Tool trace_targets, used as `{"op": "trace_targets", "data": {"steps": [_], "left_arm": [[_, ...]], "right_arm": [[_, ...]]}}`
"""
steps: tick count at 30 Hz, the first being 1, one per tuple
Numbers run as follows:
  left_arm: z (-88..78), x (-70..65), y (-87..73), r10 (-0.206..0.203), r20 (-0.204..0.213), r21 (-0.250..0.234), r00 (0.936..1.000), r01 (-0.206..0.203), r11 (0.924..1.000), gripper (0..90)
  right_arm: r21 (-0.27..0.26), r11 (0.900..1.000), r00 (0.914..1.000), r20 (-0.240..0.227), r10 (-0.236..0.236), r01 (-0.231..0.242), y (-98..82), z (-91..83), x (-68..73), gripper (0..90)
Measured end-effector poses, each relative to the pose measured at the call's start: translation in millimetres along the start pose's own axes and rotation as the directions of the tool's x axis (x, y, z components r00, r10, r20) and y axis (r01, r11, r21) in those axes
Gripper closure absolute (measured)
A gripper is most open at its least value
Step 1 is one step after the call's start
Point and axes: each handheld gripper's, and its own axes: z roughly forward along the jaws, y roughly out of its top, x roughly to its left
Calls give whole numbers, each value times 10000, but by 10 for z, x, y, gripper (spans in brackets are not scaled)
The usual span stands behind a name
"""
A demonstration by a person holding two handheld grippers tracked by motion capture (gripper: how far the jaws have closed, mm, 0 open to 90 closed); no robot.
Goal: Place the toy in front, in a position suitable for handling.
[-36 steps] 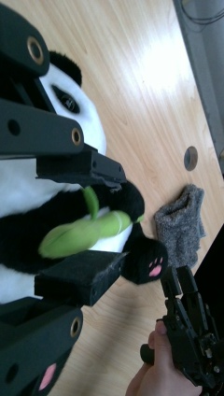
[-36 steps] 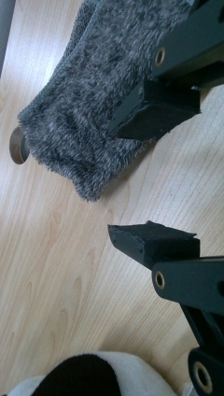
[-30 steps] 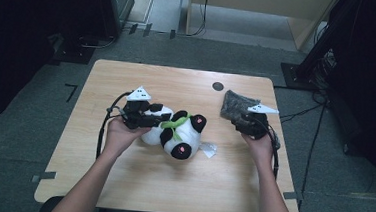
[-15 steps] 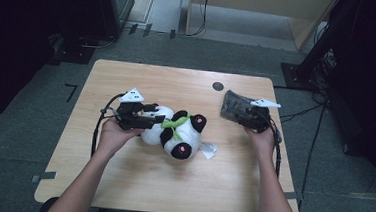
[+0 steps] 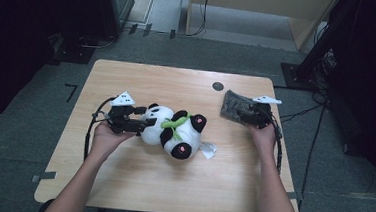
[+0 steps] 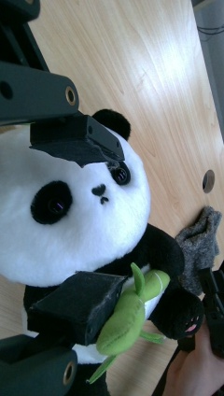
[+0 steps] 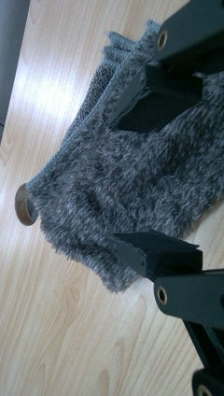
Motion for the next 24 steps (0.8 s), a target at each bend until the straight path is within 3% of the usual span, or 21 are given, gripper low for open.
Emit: {"op": "trace_targets", "data": {"steps": [9, 12, 14, 24], "left_arm": [[-98, 45, -176, -171, -57, -181, 9998, 170, 9997, 323], [-118, 56, -221, -176, -75, -250, 9998, 174, 9995, 323], [-128, 59, -233, -107, -162, -216, 9998, 103, 9997, 322], [-200, 171, -315, -179, -278, -311, 9995, 171, 9994, 315]], "right_arm": [[285, 9995, 9997, 218, -115, 109, -28, 143, -66, 380], [461, 9987, 9997, 172, 189, -197, -57, 204, -117, 384], [541, 9984, 9996, 226, 146, -158, -73, 233, -129, 387], [445, 9990, 9993, 365, -58, 42, -141, 326, -146, 434]]}}
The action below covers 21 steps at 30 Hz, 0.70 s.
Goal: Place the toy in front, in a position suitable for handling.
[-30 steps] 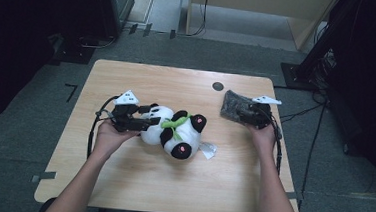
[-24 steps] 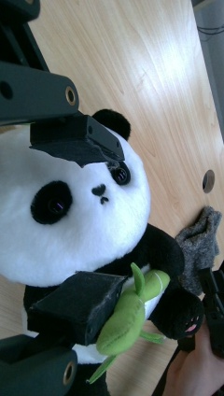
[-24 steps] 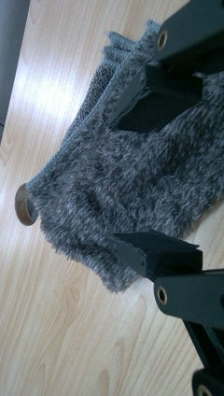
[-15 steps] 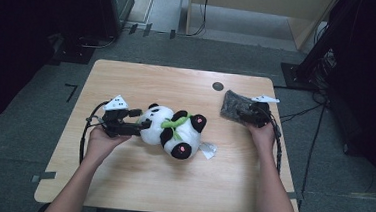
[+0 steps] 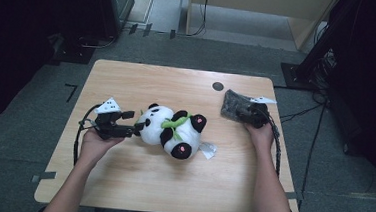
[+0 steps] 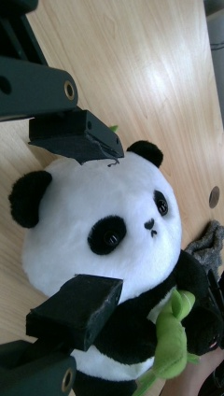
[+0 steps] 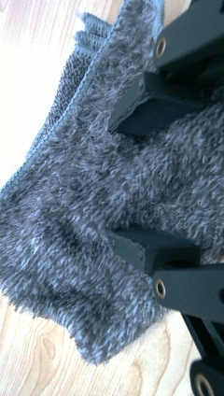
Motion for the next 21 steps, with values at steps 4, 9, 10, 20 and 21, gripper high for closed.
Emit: {"op": "trace_targets", "data": {"steps": [4, 9, 10, 20, 21], "left_arm": [[1, 31, -11, -38, -62, 87, 10000, 38, 10000, 315], [11, 50, -33, -54, -130, 162, 9999, 56, 9999, 314], [14, 53, -40, -74, -126, 128, 9999, 75, 9999, 314], [57, 111, -83, -171, 249, 118, 9995, 168, 9998, 305], [66, 113, -83, -128, 268, 162, 9996, 124, 9998, 299]], "right_arm": [[-42, 10000, 10000, -25, 0, 0, -11, -4, 1, 493], [53, 9999, 9999, -21, 105, -105, -1, -19, 13, 647], [111, 9998, 9999, -43, 157, -156, 5, -27, 18, 678], [723, 9936, 9960, -153, 883, -870, 84, -111, 38, 801], [797, 9916, 9944, -226, 1036, -1015, 99, -147, 38, 801]]}}
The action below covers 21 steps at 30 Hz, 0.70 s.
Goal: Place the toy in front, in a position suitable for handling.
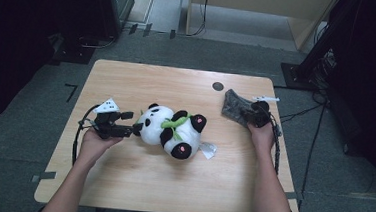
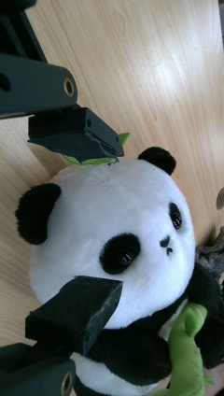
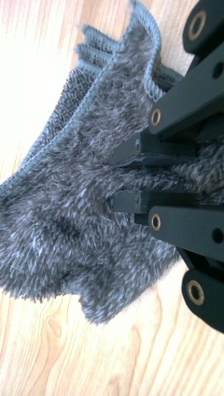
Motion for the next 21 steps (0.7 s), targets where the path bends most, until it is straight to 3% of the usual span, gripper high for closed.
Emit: {"op": "trace_targets", "data": {"steps": [6, 12, 13, 17, 21], "left_arm": [[29, 9, 11, 118, 20, 192, 9999, -118, 9997, 287], [49, 0, 18, 41, 332, 179, 9994, -47, 9998, 285], [56, -7, 20, 75, 453, 183, 9989, -83, 9998, 285], [107, -42, 28, 247, 807, 288, 9964, -271, 9992, 273], [198, -80, 17, 613, 743, 643, 9953, -661, 9957, 230]], "right_arm": [[-69, 9999, 9998, -193, -84, 83, 56, -146, 91, 801], [-517, 9981, 9972, -647, -365, 331, 154, -406, 308, 800], [-581, 9973, 9962, -717, -500, 458, 179, -490, 387, 800], [-674, 9962, 9944, -858, -610, 553, 205, -593, 484, 800], [-756, 9946, 9912, -1062, -784, 706, 230, -695, 620, 800]]}}
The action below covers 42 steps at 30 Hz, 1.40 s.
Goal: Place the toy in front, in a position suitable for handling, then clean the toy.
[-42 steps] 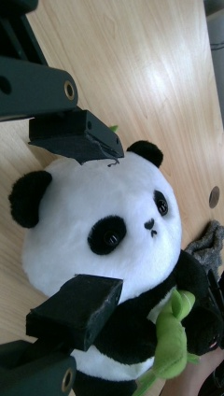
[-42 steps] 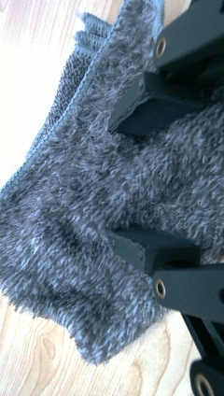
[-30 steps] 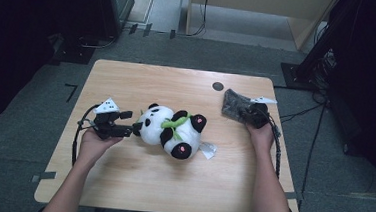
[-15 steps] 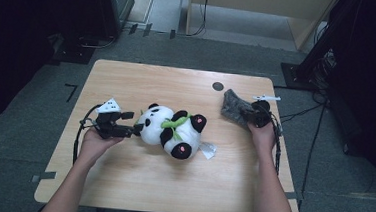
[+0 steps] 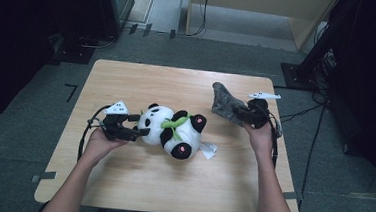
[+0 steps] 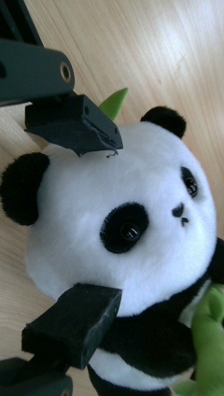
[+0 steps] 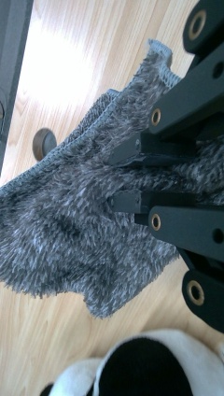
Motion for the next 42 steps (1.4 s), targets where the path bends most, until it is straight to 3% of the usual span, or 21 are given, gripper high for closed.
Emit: {"op": "trace_targets", "data": {"steps": [5, 8, 14, 21, 23, 27, 32, 38, 42], "left_arm": [[38, 58, -14, -154, 284, -187, 9995, 160, 9997, 213], [78, 90, -35, 9, 405, -240, 9992, 1, 9997, 186], [119, 94, -57, 256, 421, -58, 9988, -254, 9997, 159], [154, 84, -76, 19, 534, 206, 9986, -30, 9998, 183], [154, 65, -70, -168, 383, 248, 9991, 158, 9996, 226], [143, 8, -46, -135, 83, 447, 9999, 131, 9989, 348], [137, -99, -20, -242, -353, 633, 9991, 264, 9976, 396], [147, -227, -12, -1085, -992, 545, 9891, 1143, 9920, 401], [145, -306, -20, -1315, -1304, 540, 9827, 1395, 9888, 401]], "right_arm": [[18, 9998, 9997, -182, -174, 174, 30, -45, 111, 800], [-49, 9993, 9987, -354, -360, 358, 65, -88, 201, 799], [-211, 9965, 9946, -628, -825, 813, 159, -135, 406, 798], [-273, 9944, 9903, -920, -1043, 1022, 220, -170, 531, 798], [-308, 9934, 9888, -977, -1128, 1102, 240, -182, 567, 798], [-402, 9917, 9858, -1113, -1261, 1224, 278, -203, 628, 797], [-526, 9914, 9839, -1275, -1256, 1197, 337, -228, 690, 797], [-593, 9855, 9752, -1466, -1661, 1589, 445, -215, 831, 797], [-599, 9820, 9693, -1604, -1866, 1791, 500, -201, 935, 796]]}}
